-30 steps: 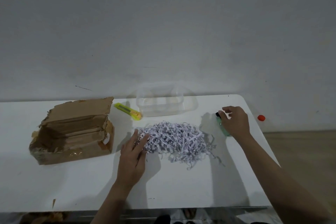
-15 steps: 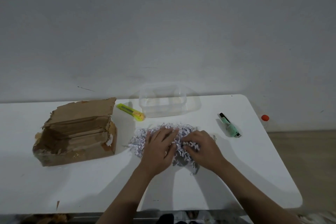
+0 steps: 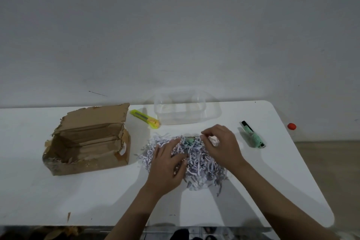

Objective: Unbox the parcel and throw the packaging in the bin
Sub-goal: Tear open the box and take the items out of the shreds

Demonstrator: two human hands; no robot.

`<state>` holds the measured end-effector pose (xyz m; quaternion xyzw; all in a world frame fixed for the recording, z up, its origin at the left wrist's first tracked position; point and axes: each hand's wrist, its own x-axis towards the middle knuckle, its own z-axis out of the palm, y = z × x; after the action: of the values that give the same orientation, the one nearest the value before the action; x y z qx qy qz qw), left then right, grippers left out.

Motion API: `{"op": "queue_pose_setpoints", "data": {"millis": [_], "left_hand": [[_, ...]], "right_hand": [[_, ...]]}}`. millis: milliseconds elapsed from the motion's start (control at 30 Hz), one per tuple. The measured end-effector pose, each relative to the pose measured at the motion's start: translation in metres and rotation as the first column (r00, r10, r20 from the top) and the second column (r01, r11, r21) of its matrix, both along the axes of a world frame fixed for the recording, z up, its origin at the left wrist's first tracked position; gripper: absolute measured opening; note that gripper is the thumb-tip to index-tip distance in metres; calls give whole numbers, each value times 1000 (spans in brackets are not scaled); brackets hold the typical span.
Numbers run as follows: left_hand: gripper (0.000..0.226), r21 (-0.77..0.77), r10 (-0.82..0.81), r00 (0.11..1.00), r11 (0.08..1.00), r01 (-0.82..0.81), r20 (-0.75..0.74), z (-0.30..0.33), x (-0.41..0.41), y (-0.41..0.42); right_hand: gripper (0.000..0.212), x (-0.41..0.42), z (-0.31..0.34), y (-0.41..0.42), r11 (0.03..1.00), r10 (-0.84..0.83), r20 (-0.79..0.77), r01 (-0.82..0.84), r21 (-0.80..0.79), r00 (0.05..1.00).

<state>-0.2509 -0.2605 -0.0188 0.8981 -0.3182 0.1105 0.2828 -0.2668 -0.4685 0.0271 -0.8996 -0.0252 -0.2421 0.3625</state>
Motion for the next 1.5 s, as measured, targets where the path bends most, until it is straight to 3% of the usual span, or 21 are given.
{"op": "queue_pose_setpoints", "data": {"millis": [67, 133, 200, 333, 533, 700, 900, 1067, 1300, 1500], "left_hand": [[19, 0, 7, 1000, 1000, -7, -9, 1, -1, 0], [18, -40, 23, 1000, 999, -23, 13, 4, -2, -1], [22, -85, 60, 996, 995, -54, 70, 9, -3, -2], [39, -13, 149, 988, 989, -149, 31, 15, 5, -4], [46, 79, 180, 982, 981, -175, -64, 0, 8, 2], [43, 97, 189, 981, 978, -184, -47, -16, 4, 10], [43, 85, 200, 980, 977, -197, -24, -18, 3, 9], [43, 91, 202, 979, 976, -200, -16, -18, 3, 10], [44, 93, 212, 977, 973, -211, -5, -18, 3, 9], [45, 97, 224, 975, 970, -223, 3, -21, 3, 11]], "right_hand": [[9, 17, 6, 3, 1000, 7, -37, -7, -16, 999], [11, 32, 11, 7, 997, 68, -169, -62, 41, 983], [14, 45, 14, 10, 985, 152, -323, -117, 126, 934], [28, 61, 14, 10, 971, 228, -554, -229, 69, 800], [37, 68, 16, 10, 955, 241, -669, -296, 33, 703], [49, 63, 19, 8, 955, 168, -622, -283, -91, 765], [29, 54, 18, 5, 980, 179, -497, -198, 16, 849], [46, 48, 22, 2, 994, 109, -324, -104, 34, 940], [45, 42, 37, -5, 908, 156, -189, -65, 414, 970], [50, 34, 52, -42, 683, 37, -203, 123, 719, 978]]}}
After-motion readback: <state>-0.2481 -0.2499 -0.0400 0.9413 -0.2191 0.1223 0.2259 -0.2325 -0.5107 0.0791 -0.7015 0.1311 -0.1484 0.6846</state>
